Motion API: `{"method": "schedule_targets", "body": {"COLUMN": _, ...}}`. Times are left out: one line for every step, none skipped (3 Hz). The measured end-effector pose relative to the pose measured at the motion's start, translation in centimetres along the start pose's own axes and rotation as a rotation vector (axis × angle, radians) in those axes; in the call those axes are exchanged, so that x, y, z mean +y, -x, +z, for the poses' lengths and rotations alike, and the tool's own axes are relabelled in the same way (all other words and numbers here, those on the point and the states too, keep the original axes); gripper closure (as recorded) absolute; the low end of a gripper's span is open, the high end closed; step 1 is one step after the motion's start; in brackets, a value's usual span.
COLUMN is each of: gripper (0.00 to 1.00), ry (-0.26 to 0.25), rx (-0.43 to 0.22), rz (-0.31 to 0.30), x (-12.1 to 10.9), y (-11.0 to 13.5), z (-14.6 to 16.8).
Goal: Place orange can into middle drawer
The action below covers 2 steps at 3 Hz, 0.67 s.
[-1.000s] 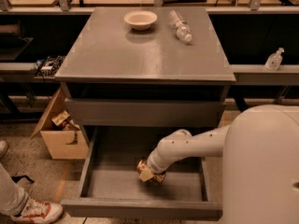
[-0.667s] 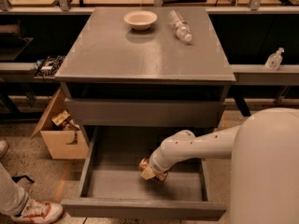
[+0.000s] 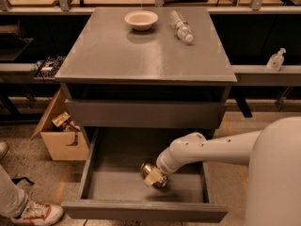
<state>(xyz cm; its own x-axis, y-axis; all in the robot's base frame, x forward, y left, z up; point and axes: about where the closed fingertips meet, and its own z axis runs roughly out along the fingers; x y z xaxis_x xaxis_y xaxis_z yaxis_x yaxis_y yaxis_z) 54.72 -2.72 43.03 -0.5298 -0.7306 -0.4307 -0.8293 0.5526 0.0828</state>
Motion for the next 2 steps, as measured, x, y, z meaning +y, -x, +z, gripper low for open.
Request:
{"method": "schedule_targets", "body": {"gripper": 0.00, "ry": -0.021, "rx": 0.015, "rz": 0.023, "x": -1.3, "y": -1.4, "z": -1.2}}
{"method": "schedule_targets", "body": {"gripper": 0.00, "ry": -0.067, "rx": 0.033, "rz": 0.053, "x": -3.0, "y": -3.7, "z": -4.6}}
